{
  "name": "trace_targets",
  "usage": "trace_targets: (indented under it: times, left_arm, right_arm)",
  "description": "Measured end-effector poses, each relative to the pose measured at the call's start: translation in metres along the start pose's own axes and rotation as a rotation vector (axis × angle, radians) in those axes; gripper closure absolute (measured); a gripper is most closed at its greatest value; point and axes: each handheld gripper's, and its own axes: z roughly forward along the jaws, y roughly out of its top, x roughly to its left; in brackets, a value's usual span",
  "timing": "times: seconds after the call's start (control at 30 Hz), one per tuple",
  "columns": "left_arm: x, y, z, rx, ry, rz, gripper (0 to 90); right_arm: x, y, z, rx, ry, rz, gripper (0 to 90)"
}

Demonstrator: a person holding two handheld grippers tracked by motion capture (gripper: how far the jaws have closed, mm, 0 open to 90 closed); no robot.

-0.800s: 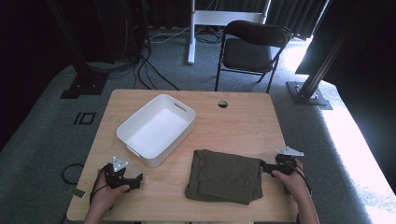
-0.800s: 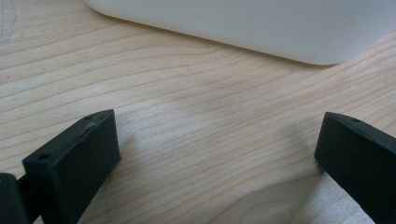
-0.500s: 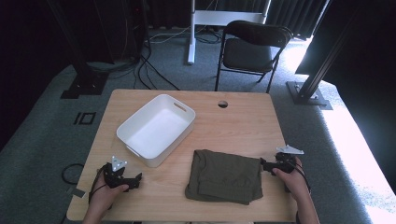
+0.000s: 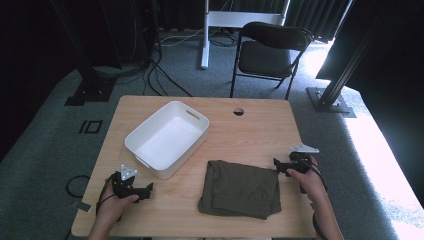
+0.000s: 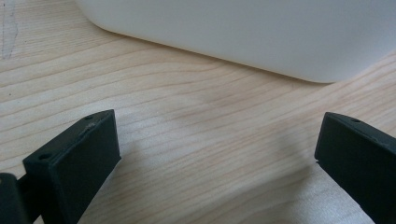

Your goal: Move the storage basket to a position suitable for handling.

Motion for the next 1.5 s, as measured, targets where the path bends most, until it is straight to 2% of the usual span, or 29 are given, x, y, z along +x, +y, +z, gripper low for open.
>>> trace_targets:
  times: [0.07, 0.2, 0.57, 0.7, 0.97, 1.13, 1.27, 1.5]
  left_arm:
    - [0.000, 0.001, 0.001, -0.006, -0.006, -0.013, 1.1]
    - [0.000, 0.002, 0.002, -0.002, -0.003, -0.004, 1.0]
    - [0.002, 0.003, 0.004, -0.009, -0.017, -0.013, 1.1]
    - [0.003, 0.004, 0.005, -0.011, -0.015, -0.019, 1.1]
    - [0.003, 0.006, 0.005, -0.014, -0.017, -0.016, 1.1]
    - [0.005, 0.008, 0.004, -0.024, -0.020, -0.027, 1.1]
    - [0.007, 0.009, 0.004, -0.035, -0.020, -0.043, 1.1]
    - [0.009, 0.012, 0.003, -0.047, -0.017, -0.042, 1.1]
  right_arm:
    - [0.003, 0.008, 0.002, -0.008, 0.010, -0.006, 13.5]
    - [0.011, 0.023, 0.007, -0.020, 0.032, -0.025, 13.4]
    - [0.035, 0.053, 0.019, -0.040, 0.093, -0.069, 13.3]
    - [0.047, 0.065, 0.023, -0.052, 0.121, -0.072, 12.6]
    - [0.071, 0.088, 0.033, -0.064, 0.161, -0.109, 12.3]
    - [0.085, 0.102, 0.039, -0.070, 0.181, -0.137, 12.3]
    - [0.095, 0.112, 0.043, -0.078, 0.193, -0.148, 12.4]
    - [0.113, 0.131, 0.050, -0.103, 0.235, -0.148, 12.4]
